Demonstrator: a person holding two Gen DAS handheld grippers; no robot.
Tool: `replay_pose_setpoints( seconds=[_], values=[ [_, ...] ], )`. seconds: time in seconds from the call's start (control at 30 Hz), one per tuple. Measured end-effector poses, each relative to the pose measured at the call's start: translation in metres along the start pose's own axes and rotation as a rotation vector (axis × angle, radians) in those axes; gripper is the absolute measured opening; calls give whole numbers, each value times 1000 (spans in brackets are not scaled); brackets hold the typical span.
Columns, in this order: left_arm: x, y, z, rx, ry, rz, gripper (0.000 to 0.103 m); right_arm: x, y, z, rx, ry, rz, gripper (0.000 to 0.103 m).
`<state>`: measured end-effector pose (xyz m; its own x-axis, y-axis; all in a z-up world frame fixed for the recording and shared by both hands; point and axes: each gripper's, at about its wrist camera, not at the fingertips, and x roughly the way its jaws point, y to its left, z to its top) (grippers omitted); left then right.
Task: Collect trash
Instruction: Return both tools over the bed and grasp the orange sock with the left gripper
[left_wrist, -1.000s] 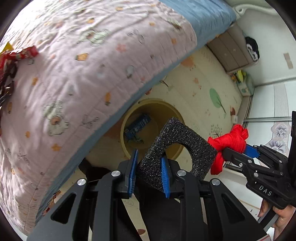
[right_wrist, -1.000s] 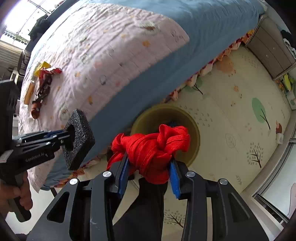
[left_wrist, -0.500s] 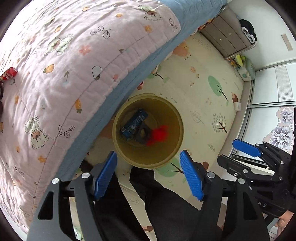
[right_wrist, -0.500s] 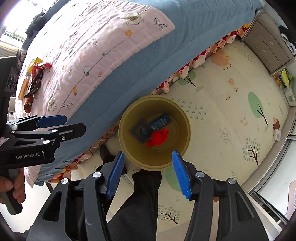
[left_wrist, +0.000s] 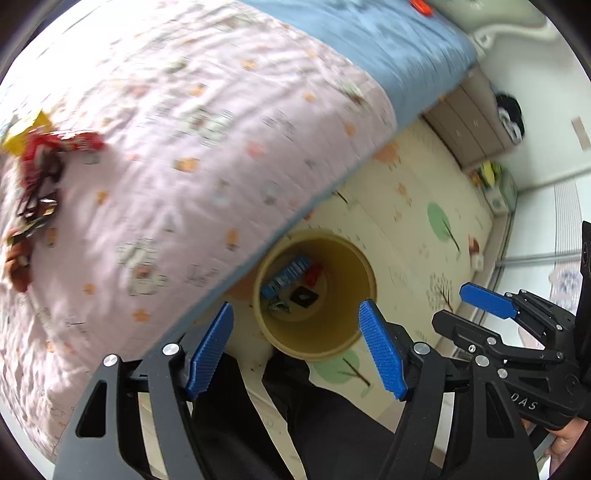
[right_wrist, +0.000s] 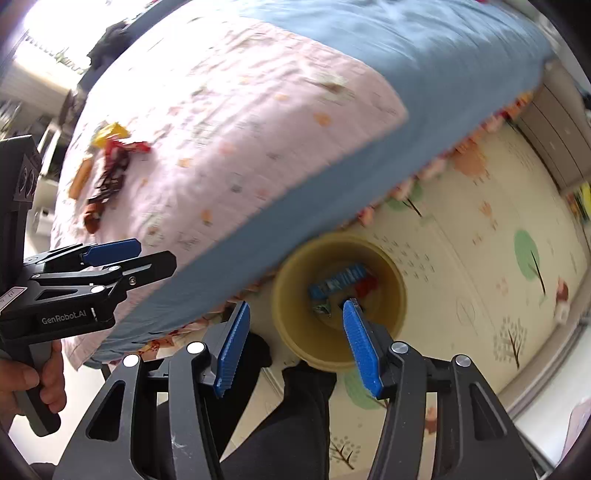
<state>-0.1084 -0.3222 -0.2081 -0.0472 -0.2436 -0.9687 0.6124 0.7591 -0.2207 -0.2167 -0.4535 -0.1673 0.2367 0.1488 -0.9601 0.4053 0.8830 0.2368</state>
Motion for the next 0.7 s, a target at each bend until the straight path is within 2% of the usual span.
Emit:
replay_pose_setpoints(
  seconds=[0.2, 0.37, 0.53, 0.7],
  values=[
    [-42, 60, -4, -121, -85, 33, 71, 0, 62, 31, -126, -22, 58, 52],
    [-75, 126, -18, -237, -142, 61, 71, 5, 130, 55, -220, -33, 106, 52],
    [-99, 195, -27, -325, -169, 98, 71, 16, 199, 74, -301, -37, 135, 52],
    [-112, 257, -27, -380, -181, 98, 71, 30, 261, 88, -332, -42, 142, 52]
  ],
)
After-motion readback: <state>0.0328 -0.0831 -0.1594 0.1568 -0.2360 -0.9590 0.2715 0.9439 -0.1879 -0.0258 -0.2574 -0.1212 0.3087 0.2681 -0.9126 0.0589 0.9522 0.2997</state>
